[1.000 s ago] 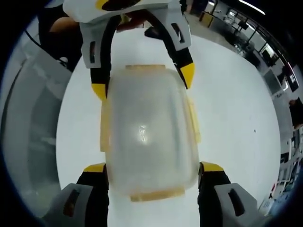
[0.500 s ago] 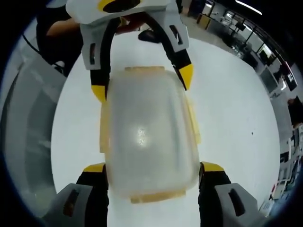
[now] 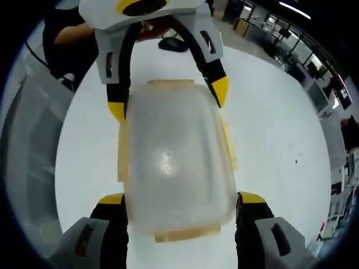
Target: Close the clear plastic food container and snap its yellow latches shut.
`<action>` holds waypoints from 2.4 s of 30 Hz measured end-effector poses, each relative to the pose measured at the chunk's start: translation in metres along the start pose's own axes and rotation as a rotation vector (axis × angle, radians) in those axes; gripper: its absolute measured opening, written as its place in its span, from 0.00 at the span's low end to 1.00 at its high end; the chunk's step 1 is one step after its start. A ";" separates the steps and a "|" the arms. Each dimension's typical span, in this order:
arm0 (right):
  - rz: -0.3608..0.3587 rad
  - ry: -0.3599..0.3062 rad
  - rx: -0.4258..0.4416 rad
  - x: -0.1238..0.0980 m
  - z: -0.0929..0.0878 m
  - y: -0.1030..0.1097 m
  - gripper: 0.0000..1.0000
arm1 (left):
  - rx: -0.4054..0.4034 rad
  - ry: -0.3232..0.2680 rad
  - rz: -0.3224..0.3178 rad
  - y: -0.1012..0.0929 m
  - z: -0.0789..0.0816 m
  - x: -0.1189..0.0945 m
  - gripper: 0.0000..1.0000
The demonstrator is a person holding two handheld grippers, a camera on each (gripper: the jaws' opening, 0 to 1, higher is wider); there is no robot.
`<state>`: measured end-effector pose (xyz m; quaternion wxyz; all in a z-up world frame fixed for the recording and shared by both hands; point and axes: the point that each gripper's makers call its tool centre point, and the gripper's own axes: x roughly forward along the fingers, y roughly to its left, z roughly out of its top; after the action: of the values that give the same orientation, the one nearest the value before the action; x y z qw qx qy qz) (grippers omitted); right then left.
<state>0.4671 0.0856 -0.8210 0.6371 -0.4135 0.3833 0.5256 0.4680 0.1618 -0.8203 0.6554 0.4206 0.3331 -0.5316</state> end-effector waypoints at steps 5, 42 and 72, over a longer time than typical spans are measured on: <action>0.002 0.004 -0.006 0.001 -0.001 -0.004 0.79 | -0.008 0.002 0.001 0.004 0.000 0.002 0.82; -0.086 -0.022 0.022 -0.005 0.003 -0.015 0.83 | 0.028 0.016 0.011 0.010 -0.005 -0.004 0.84; -0.188 -0.120 0.160 -0.039 -0.004 0.011 0.87 | -0.110 -0.098 0.139 -0.005 0.001 -0.041 0.96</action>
<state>0.4500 0.0690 -0.7877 0.7363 -0.3634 0.3447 0.4550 0.4541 0.1775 -0.7850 0.7283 0.3796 0.2995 -0.4855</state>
